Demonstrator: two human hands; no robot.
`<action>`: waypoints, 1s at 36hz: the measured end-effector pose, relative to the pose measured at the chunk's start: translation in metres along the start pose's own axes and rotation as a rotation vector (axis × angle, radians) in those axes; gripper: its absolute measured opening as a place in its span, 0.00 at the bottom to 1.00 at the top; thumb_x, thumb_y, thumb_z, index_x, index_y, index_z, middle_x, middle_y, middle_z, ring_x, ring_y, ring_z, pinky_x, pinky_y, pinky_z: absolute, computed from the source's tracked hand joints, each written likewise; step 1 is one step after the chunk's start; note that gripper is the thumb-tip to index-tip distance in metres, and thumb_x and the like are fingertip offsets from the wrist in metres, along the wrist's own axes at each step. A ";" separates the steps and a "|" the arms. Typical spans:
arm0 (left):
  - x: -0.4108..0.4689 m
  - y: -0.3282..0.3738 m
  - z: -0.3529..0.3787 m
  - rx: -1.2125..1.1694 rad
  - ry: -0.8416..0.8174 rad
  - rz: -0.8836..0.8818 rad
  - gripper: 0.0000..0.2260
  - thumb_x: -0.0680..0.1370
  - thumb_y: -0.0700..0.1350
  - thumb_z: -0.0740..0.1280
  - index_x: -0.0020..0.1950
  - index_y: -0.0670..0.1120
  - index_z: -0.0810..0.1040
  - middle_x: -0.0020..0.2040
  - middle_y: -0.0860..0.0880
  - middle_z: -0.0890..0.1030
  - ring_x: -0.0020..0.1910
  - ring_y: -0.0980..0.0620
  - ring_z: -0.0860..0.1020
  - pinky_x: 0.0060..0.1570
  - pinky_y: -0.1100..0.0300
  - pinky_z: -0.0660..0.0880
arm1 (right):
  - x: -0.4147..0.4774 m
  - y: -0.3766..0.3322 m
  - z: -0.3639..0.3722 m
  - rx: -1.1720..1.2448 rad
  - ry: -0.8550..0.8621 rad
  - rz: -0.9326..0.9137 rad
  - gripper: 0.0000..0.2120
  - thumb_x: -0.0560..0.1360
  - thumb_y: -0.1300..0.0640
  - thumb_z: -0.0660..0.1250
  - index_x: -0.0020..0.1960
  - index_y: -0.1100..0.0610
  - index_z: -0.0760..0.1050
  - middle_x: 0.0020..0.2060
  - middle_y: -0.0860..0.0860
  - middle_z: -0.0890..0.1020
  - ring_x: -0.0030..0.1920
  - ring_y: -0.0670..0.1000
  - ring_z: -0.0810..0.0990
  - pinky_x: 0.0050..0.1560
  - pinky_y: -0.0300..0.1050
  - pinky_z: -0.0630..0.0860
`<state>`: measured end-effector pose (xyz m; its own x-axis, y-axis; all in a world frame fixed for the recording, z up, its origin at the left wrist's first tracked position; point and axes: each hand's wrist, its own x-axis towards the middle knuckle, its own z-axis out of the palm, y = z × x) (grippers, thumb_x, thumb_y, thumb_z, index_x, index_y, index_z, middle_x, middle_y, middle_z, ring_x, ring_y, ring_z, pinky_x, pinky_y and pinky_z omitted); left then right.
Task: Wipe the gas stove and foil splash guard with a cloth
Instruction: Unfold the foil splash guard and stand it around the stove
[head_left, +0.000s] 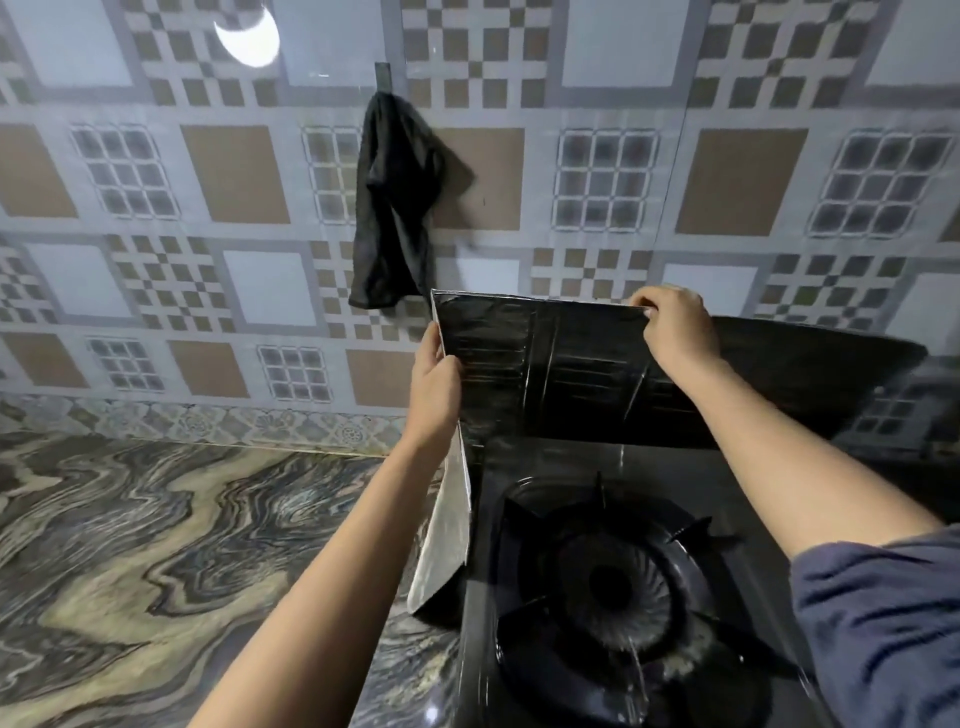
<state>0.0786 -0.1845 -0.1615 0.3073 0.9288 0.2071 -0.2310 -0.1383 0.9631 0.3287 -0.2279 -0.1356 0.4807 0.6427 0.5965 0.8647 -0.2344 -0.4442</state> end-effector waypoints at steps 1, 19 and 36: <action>0.001 0.001 0.001 0.002 -0.005 -0.001 0.27 0.71 0.27 0.50 0.64 0.45 0.71 0.47 0.52 0.79 0.41 0.59 0.77 0.38 0.71 0.75 | 0.005 0.000 -0.001 -0.006 0.007 -0.016 0.17 0.72 0.76 0.56 0.50 0.63 0.79 0.50 0.61 0.80 0.51 0.62 0.77 0.48 0.50 0.74; 0.049 -0.046 -0.040 0.011 -0.023 -0.151 0.38 0.61 0.49 0.68 0.72 0.50 0.65 0.72 0.48 0.68 0.71 0.49 0.67 0.72 0.47 0.61 | 0.017 -0.021 0.071 -0.005 -0.046 -0.147 0.16 0.73 0.72 0.59 0.54 0.58 0.78 0.52 0.55 0.80 0.51 0.58 0.77 0.47 0.46 0.74; 0.034 -0.022 0.000 -0.126 -0.134 -0.105 0.19 0.77 0.33 0.51 0.65 0.46 0.67 0.55 0.50 0.79 0.45 0.63 0.81 0.42 0.71 0.74 | 0.031 0.010 0.073 0.002 0.041 -0.083 0.19 0.72 0.75 0.57 0.48 0.57 0.81 0.47 0.54 0.79 0.48 0.58 0.79 0.40 0.45 0.73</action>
<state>0.0946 -0.1496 -0.1760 0.4534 0.8809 0.1358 -0.3023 0.0087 0.9532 0.3414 -0.1568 -0.1699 0.4127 0.6297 0.6581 0.9016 -0.1796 -0.3935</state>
